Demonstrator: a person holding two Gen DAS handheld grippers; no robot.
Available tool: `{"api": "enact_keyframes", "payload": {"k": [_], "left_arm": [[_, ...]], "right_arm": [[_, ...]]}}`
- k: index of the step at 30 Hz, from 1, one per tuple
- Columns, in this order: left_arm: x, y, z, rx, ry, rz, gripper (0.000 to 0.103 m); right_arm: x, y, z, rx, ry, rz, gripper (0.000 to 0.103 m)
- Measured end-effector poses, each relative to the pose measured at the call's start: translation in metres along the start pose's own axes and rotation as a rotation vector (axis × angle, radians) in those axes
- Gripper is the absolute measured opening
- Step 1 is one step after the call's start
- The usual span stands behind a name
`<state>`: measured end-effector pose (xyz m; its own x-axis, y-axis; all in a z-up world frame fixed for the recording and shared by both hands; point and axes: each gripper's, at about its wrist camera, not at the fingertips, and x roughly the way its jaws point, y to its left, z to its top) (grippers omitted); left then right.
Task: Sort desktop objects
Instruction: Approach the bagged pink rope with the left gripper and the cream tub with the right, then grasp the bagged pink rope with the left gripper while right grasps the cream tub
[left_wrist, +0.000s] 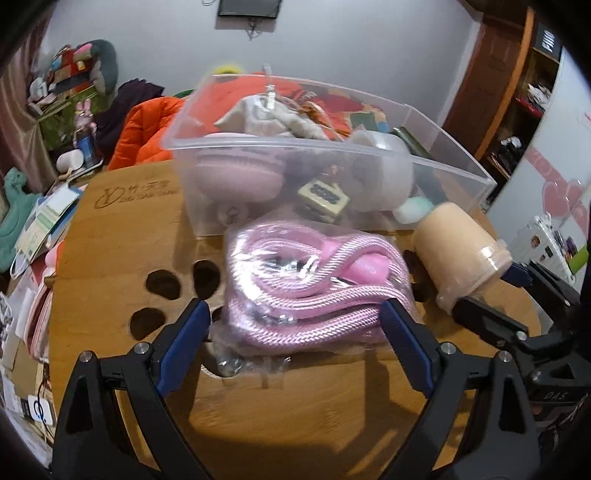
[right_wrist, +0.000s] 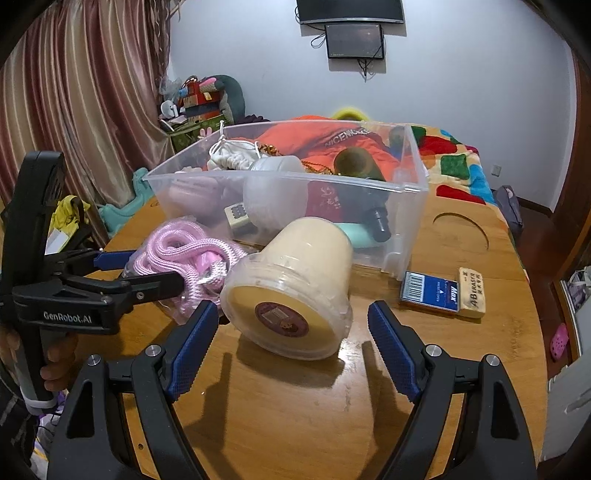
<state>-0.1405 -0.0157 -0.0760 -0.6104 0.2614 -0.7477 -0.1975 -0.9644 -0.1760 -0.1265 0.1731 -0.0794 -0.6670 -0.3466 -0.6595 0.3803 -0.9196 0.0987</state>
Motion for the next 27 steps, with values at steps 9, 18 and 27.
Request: {"api": "enact_keyframes", "payload": {"k": [9,18,27], "left_arm": [[0.001,-0.018,0.002,0.032,0.002,-0.069,0.079],[-0.02,-0.025,0.012,0.017,-0.041,-0.183,0.071],[-0.02,-0.032,0.009,0.078,0.006,-0.161,0.071]], "right_arm": [[0.008,-0.005,-0.001,-0.001,0.019,0.002,0.08],[0.007,-0.022,-0.005,0.056,0.012,0.044,0.065],[0.005,-0.017,-0.007,0.016,0.008,0.029,0.065]]}}
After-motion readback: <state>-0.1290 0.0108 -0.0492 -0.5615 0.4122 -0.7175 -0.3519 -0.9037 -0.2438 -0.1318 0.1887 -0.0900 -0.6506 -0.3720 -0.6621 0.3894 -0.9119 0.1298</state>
